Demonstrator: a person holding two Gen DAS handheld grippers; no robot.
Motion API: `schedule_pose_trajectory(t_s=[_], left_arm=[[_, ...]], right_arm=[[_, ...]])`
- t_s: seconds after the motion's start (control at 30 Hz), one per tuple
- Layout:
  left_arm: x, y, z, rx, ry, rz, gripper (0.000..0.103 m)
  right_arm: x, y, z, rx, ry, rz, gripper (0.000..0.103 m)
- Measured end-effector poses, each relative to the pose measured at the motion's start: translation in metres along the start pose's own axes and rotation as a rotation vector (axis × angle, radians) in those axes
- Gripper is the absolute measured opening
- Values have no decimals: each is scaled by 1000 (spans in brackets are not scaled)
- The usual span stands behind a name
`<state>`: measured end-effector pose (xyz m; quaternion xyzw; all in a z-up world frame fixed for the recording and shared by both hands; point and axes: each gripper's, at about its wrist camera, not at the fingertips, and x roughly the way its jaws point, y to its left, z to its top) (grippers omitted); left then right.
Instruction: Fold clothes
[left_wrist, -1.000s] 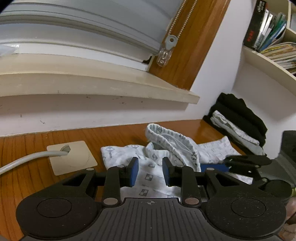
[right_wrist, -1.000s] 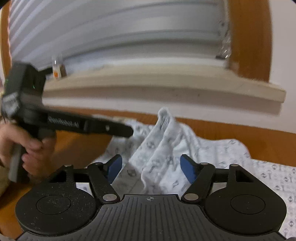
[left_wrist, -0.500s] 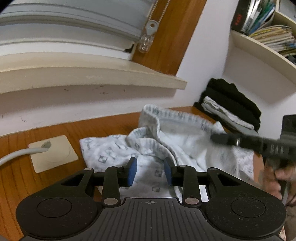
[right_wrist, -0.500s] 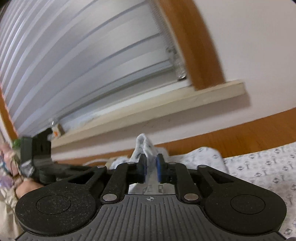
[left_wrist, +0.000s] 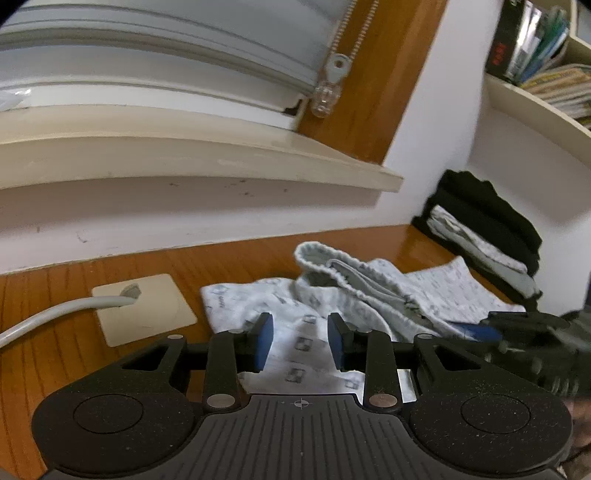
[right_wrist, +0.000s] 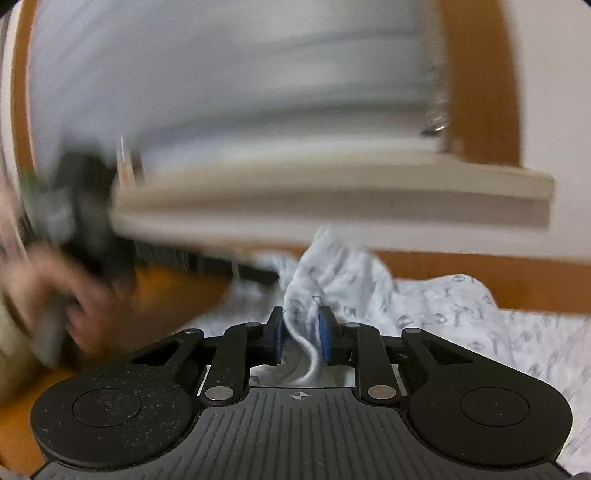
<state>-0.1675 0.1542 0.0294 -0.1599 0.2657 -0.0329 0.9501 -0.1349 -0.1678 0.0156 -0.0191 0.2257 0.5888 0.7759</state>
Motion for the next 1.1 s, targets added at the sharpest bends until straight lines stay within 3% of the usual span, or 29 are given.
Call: schedule_pose_trajectory(t_s=[0.03,0.2,0.3,0.43,0.5,0.67,0.73,0.8,1.1], left_arm=[[1,-1,-1,5,1,-3,34],[2,-11,-4,46,24,-22,34],[6,-19,-6,71,30,-21,38],[12,-26,-8,83,36,3,36],[11,-25,-7,78,28,12,35],[9,-21,-7,77,26,11,34],[9,-21,-8,83,31,11,34],[8,-21,-9,89,31,12,34],[10,-23,-3,27,42,-74,40]], right_arm=[[-6,-9,-1,56,-27,7,9],[-11,-57,-8,305,-96,34,6],[-13,-64,-9,347,-111,63,7],[-3,-42,-4,217,-55,12,22],[4,-20,-1,92,-22,-48,43],[22,22,-4,-134,63,-112,53],[29,27,-4,-160,88,-119,50],[28,21,-4,-139,65,-117,13],[-22,-62,-18,380,-209,19,9]])
